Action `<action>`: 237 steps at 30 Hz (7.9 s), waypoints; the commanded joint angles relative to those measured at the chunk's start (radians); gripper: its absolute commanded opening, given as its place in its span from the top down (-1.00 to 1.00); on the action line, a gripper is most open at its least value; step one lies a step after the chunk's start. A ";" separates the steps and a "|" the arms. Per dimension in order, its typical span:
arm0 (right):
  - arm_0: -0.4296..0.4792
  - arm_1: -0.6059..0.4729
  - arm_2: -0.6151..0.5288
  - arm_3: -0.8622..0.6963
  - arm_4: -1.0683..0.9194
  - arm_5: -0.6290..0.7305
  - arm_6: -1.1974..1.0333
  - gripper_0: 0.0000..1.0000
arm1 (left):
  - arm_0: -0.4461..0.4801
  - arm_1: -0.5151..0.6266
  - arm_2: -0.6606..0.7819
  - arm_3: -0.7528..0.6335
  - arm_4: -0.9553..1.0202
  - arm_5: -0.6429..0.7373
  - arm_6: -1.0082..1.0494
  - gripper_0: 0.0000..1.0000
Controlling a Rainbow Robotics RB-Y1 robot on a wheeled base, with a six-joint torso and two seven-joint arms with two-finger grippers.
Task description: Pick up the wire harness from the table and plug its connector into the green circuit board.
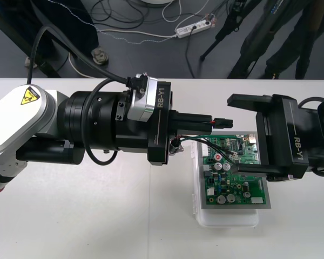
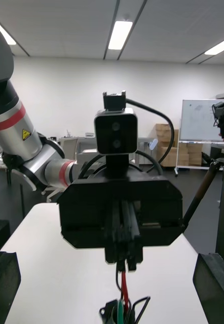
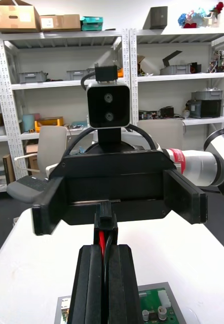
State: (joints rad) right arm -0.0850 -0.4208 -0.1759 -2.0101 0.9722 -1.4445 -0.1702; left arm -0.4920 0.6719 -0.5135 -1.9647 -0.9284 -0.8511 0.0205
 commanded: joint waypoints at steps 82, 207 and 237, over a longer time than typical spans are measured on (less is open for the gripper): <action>0.103 -0.411 -0.103 0.001 1.010 -0.126 0.032 -1.00 | 0.090 -0.129 0.118 0.661 -0.020 -0.537 -0.413 1.00; -0.018 -0.233 0.256 -0.105 1.364 -0.126 -0.181 -1.00 | 0.059 -0.374 -0.059 0.846 -0.003 -0.287 -0.574 1.00; -0.018 -0.233 0.257 -0.105 1.375 -0.126 -0.180 -1.00 | 0.058 -0.374 -0.079 0.846 -0.027 -0.279 -0.602 1.00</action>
State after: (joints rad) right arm -0.0786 -0.6650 0.0667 -2.0845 2.3367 -1.5648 -0.3303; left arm -0.4039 0.3292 -0.5576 -1.1093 -0.9557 -1.1539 -0.5380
